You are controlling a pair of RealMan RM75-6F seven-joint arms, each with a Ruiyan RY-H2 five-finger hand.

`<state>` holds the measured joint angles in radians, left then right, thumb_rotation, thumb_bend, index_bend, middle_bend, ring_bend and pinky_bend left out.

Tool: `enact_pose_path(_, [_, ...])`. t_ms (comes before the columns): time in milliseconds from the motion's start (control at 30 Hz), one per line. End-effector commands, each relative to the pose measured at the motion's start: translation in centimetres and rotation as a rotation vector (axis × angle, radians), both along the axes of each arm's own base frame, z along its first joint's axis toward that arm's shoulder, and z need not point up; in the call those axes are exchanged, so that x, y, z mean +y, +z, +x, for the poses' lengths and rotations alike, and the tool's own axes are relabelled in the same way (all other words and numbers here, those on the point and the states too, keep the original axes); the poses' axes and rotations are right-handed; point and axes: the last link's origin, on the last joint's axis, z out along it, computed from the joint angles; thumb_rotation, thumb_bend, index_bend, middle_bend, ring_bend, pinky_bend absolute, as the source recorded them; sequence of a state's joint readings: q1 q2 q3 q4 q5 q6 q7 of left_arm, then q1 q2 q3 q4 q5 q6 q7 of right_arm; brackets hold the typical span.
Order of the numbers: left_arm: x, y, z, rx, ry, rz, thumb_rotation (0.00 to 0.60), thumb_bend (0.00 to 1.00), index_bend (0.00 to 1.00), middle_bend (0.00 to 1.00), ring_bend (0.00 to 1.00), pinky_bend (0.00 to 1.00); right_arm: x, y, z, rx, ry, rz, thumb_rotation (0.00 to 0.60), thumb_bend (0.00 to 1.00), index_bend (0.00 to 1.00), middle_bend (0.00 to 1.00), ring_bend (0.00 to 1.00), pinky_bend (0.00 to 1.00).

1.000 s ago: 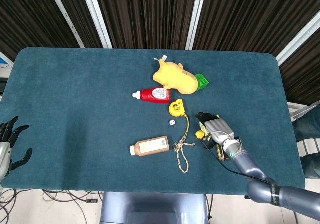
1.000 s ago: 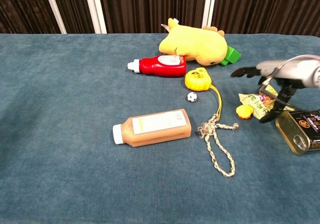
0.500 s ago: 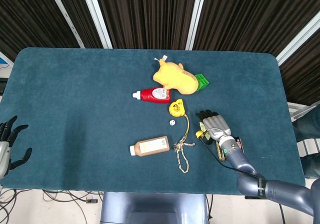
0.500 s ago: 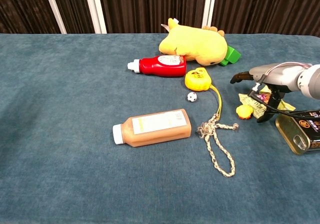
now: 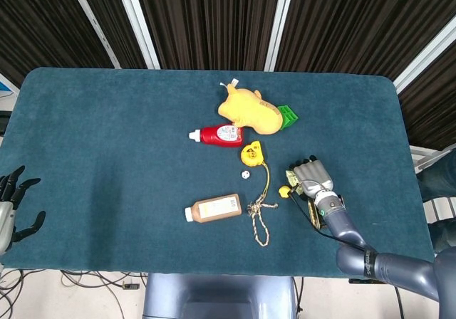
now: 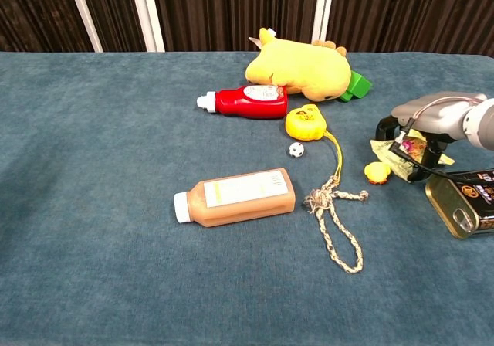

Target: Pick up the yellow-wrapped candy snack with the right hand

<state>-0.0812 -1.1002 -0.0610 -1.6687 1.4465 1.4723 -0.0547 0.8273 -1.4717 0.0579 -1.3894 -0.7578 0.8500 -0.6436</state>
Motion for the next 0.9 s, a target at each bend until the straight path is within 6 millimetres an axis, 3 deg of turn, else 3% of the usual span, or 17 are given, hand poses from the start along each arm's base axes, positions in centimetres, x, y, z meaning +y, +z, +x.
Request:
enact_pose_path(33, [0.0, 0.0, 0.0, -0.002, 0.002, -0.002, 0.6, 0.34, 0.2, 0.0, 0.0, 0.0, -0.1, 0.1, -0.2, 0.008, 0.001, -0.009, 0.6, 0.37, 0.4, 0.37, 0.37, 0.16])
enact_pose_path(233, [0.0, 0.0, 0.0, -0.013, 0.004, -0.007, 0.6, 0.35, 0.2, 0.0, 0.0, 0.0, 0.1, 0.1, -0.6, -0.03, -0.013, -0.002, 0.6, 0.53, 0.5, 0.49, 0.48, 0.16])
enact_pose_path(433, [0.0, 0.0, 0.0, -0.019, 0.003, -0.006, 0.6, 0.35, 0.2, 0.0, 0.0, 0.0, 0.2, 0.8, -0.2, -0.096, -0.007, -0.003, 0.6, 0.57, 0.53, 0.51, 0.5, 0.16])
enact_pose_path(900, [-0.1, -0.1, 0.0, 0.015, -0.004, -0.005, 0.6, 0.35, 0.2, 0.0, 0.0, 0.0, 2.0, 7.3, 2.9, -0.402, 0.097, -0.079, 0.6, 0.58, 0.53, 0.5, 0.5, 0.16])
